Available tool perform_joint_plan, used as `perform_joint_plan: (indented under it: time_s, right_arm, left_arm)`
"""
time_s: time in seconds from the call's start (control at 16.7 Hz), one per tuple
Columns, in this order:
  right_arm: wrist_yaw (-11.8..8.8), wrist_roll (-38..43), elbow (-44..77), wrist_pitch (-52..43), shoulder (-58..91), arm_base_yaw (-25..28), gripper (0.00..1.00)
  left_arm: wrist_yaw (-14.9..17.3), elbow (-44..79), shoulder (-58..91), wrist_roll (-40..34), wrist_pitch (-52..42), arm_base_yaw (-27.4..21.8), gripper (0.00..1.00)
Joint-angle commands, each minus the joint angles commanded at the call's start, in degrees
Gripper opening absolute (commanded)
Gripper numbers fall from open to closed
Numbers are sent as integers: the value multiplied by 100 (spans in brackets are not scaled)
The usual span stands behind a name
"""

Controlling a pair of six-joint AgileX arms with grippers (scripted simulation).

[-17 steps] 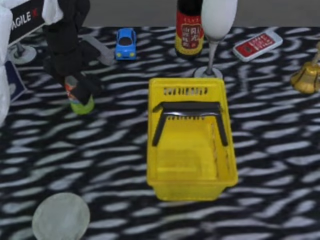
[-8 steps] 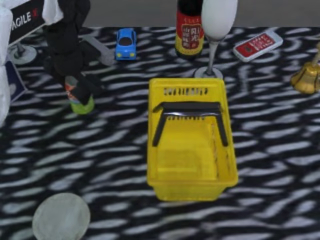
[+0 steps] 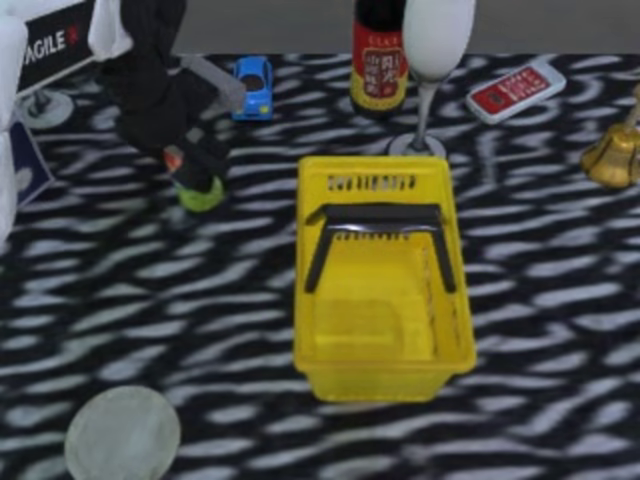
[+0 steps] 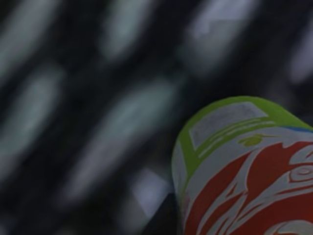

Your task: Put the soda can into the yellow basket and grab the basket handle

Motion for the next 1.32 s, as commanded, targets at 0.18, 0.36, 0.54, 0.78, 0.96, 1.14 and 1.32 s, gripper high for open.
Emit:
perform_joint_plan:
  time_s: [0.18,0.36,0.54,0.78,0.96,1.14,1.32]
  right_arm:
    - [0,0,0,0,0,0,100]
    - [0,0,0,0,0,0,100]
    - [0,0,0,0,0,0,100]
    - [0,0,0,0,0,0,100]
    - [0,0,0,0,0,0,100]
    - [0,0,0,0,0,0,100]
    - [0,0,0,0,0,0,100]
  left_arm:
    - [869,-523,-218,-370,1317,-89,0]
    - [1907,-1196,-483,-834,3004,-191,0]
    - [3029,-1993,-805,-1365,4902,-296,0]
    - [4469,-3080,-1316,-2064,7384,-423,0]
    - [5390,-3773,-1705,-2497,8846,-500,0]
    - [6050,-4267,-2022,-2795,9782,-552,0]
    - [6348,-4495,-2187,-2927,10172,-574,0]
